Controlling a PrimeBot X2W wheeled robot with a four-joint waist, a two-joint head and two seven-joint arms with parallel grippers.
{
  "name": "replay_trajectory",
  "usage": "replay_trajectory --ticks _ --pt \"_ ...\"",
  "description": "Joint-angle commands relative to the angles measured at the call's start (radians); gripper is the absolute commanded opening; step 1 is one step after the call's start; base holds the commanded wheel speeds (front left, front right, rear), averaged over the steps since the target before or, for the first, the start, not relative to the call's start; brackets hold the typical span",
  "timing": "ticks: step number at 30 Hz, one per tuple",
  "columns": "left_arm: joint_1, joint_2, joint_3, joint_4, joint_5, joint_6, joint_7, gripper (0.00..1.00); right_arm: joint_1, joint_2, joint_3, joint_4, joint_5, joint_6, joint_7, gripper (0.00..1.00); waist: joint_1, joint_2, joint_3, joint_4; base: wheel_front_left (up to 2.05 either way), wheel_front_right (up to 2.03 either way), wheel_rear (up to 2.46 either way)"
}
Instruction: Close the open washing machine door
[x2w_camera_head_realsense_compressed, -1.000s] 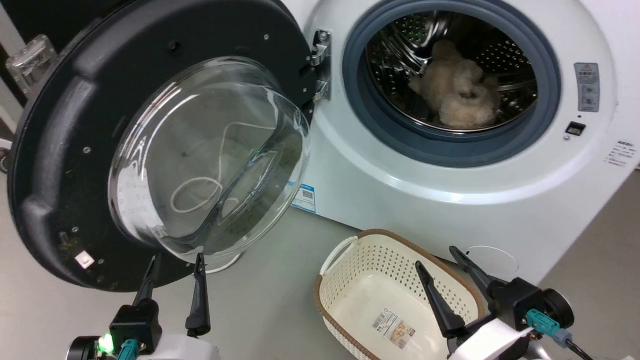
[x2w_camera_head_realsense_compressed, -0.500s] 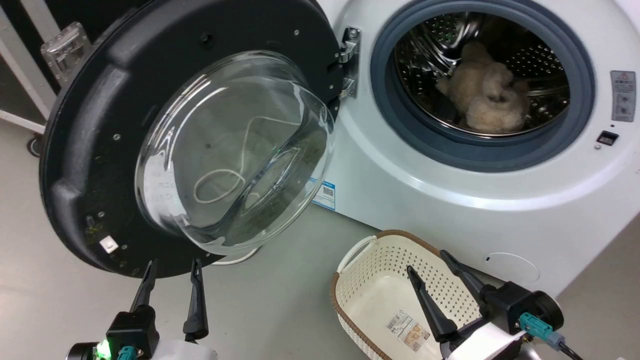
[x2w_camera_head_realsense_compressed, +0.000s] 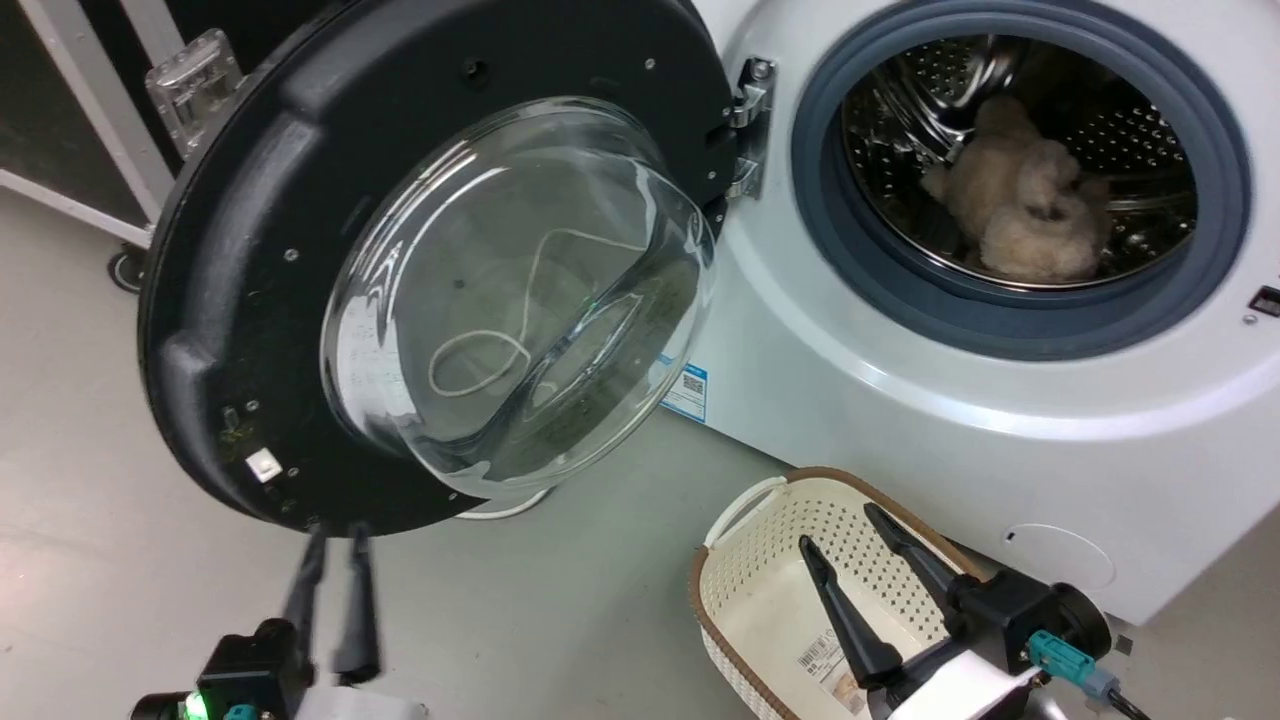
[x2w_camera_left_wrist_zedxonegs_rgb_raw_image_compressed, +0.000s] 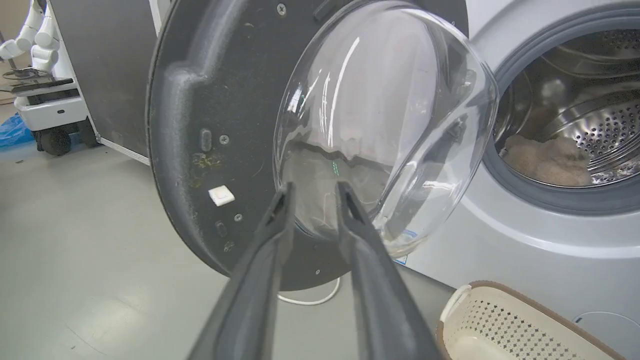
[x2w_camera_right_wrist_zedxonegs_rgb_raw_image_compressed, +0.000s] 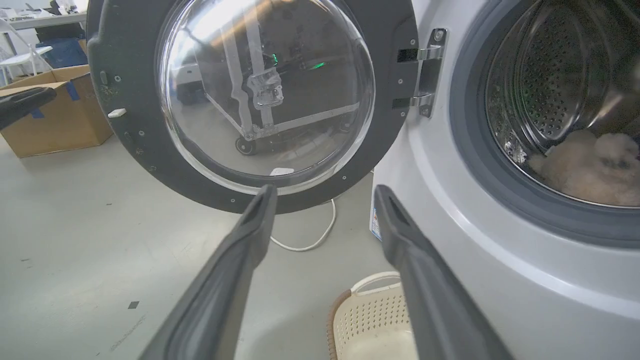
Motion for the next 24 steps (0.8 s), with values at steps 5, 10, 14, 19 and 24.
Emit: replay_trajectory --ticks 5,10,14,19,24 --pt "-0.004 0.000 0.035 -0.068 -0.061 -0.002 -0.018 0.00 0.003 -0.003 0.003 0.008 0.014 0.001 -0.019 1.00 0.0000 0.0000 0.001 0.023 0.00 0.00 0.00" --pt "-0.066 0.000 0.109 -0.157 -0.160 -0.040 -0.029 0.00 0.021 -0.007 -0.004 0.004 0.006 0.001 -0.029 1.00 0.0000 0.0000 0.022 0.045 0.00 0.00 0.00" --pt "-0.165 0.051 0.182 -0.158 -0.331 -0.083 -0.027 0.00 0.035 -0.010 -0.011 0.002 0.004 0.001 -0.037 1.00 0.0000 0.0000 0.034 0.061 0.00 0.00 0.00" --pt "-0.364 0.162 0.299 -0.084 -0.535 -0.090 0.118 0.00 0.039 -0.017 -0.008 -0.003 0.000 0.001 -0.048 1.00 0.0000 0.0000 0.059 0.063 0.00 0.00 0.00" --pt "-0.540 0.280 0.410 0.073 -0.739 -0.050 0.312 0.00 0.017 -0.032 0.011 -0.003 0.004 0.001 -0.058 1.00 0.0000 0.0000 0.087 0.041 0.00 0.00 0.00"
